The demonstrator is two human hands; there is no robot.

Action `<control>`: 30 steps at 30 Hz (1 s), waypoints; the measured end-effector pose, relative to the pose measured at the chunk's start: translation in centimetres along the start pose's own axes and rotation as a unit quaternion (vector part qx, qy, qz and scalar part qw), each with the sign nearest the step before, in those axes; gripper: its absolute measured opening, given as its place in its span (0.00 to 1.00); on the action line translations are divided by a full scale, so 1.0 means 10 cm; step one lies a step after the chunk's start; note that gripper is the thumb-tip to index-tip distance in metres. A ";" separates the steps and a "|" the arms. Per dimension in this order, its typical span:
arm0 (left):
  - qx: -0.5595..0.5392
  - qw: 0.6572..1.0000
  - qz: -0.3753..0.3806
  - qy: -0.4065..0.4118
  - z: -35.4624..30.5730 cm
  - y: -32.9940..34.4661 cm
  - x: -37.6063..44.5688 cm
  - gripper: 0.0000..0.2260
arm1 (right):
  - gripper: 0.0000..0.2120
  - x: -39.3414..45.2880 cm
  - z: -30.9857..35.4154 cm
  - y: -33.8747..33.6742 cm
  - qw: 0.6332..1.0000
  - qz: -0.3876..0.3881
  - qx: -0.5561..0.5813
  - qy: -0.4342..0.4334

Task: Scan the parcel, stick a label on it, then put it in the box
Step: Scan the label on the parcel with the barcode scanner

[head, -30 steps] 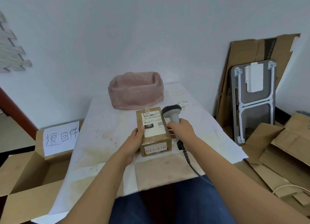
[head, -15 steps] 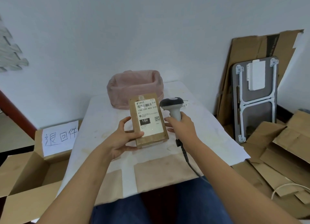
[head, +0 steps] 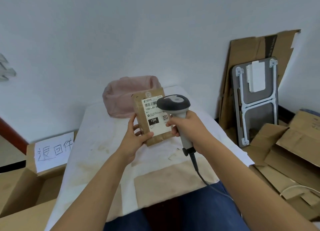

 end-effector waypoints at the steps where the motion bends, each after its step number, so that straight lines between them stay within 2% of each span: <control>1: 0.008 1.000 0.004 0.005 0.02 0.01 0.00 0.44 | 0.13 -0.02 -0.01 0.00 1.000 -0.013 0.003 -0.007; 4: 0.018 0.999 0.016 0.021 0.09 0.03 0.00 0.45 | 0.14 -0.14 -0.10 0.01 0.998 -0.050 0.011 -0.026; 8: 0.039 0.999 0.014 0.029 0.15 0.02 -0.01 0.45 | 0.09 -0.32 -0.32 0.05 0.996 -0.075 0.001 -0.038; 15: 0.061 0.997 0.016 0.040 0.14 0.02 -0.04 0.46 | 0.08 -0.53 -0.42 0.13 0.996 -0.057 0.000 -0.067; 30: 0.042 0.999 0.020 0.019 0.15 0.03 0.00 0.46 | 0.07 -0.58 -0.49 0.18 0.995 -0.067 0.012 -0.068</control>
Point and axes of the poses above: each hand's wrist, its own x-axis towards the middle knuckle, its own y-axis out of the palm, z = x × y, the point moved 1 cm from there along x, towards the middle knuckle, and after that the axes turned 15 degrees about -z, right-handed, at the moved point
